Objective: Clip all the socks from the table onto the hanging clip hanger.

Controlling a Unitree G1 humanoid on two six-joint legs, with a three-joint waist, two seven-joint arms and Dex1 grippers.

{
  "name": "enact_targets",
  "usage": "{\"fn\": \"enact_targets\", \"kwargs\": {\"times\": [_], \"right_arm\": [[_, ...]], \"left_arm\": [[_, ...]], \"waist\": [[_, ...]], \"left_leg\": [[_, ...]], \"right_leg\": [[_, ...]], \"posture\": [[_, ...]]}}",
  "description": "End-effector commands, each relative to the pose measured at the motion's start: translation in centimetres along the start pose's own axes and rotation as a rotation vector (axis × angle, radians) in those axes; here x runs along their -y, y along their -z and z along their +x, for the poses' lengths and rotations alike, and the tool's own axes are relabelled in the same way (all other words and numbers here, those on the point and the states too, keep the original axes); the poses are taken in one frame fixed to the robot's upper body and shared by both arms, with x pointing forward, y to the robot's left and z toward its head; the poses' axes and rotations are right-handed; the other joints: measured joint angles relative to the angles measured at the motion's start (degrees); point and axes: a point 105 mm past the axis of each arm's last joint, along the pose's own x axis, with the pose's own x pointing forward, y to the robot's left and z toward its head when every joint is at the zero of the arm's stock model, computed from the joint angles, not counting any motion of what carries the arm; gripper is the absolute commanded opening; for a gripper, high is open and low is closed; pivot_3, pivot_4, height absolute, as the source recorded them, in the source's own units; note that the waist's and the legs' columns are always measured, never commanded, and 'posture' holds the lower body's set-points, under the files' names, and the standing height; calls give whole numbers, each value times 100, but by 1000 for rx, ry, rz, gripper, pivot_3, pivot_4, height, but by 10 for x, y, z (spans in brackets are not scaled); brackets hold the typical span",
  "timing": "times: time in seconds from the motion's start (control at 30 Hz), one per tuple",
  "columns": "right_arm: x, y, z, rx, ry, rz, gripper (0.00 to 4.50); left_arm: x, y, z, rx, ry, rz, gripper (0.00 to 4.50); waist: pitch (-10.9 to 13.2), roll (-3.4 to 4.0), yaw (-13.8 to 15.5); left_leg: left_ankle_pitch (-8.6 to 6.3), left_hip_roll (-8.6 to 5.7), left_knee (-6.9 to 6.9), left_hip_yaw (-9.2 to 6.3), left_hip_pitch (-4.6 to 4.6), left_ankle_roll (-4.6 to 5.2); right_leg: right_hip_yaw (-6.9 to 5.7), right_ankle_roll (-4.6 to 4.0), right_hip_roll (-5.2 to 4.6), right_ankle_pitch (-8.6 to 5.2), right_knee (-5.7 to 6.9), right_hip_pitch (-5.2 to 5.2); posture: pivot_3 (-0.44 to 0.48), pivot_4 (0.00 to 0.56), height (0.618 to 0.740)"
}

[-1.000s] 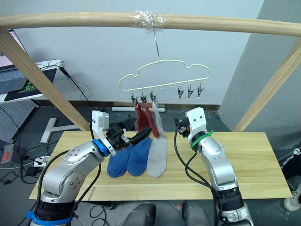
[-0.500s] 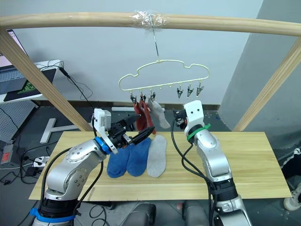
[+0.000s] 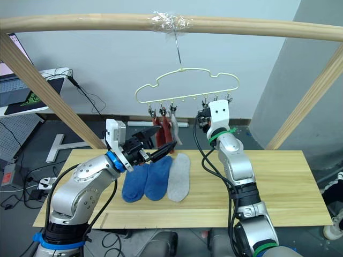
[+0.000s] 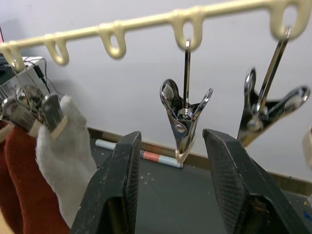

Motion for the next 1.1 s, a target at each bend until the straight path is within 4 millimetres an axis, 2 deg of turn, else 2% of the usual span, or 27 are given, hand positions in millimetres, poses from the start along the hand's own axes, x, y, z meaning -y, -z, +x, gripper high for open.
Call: {"fn": "enact_targets", "kwargs": {"times": [0.03,0.53,1.1], "right_arm": [[-8,-25,2,96,-33,-25,2093],[-16,-35,8,132,-60,0,2093],[-16,-42,15,152,-62,9,2093]], "left_arm": [[6,-19,0,60,18,40,4500],[8,-48,8,126,45,89,4500],[6,-55,7,147,39,93,4500]], "waist": [[0,0,-4],[0,0,-22],[1,2,-25]], "left_leg": [[0,0,0,0,0,0],[0,0,1,-1,3,1],[-2,0,1,-2,3,5]], "right_leg": [[0,0,0,0,0,0],[-2,-1,0,0,9,-1],[-2,-1,0,0,9,-1]], "posture": [[45,184,740],[47,198,740],[51,208,740]]}}
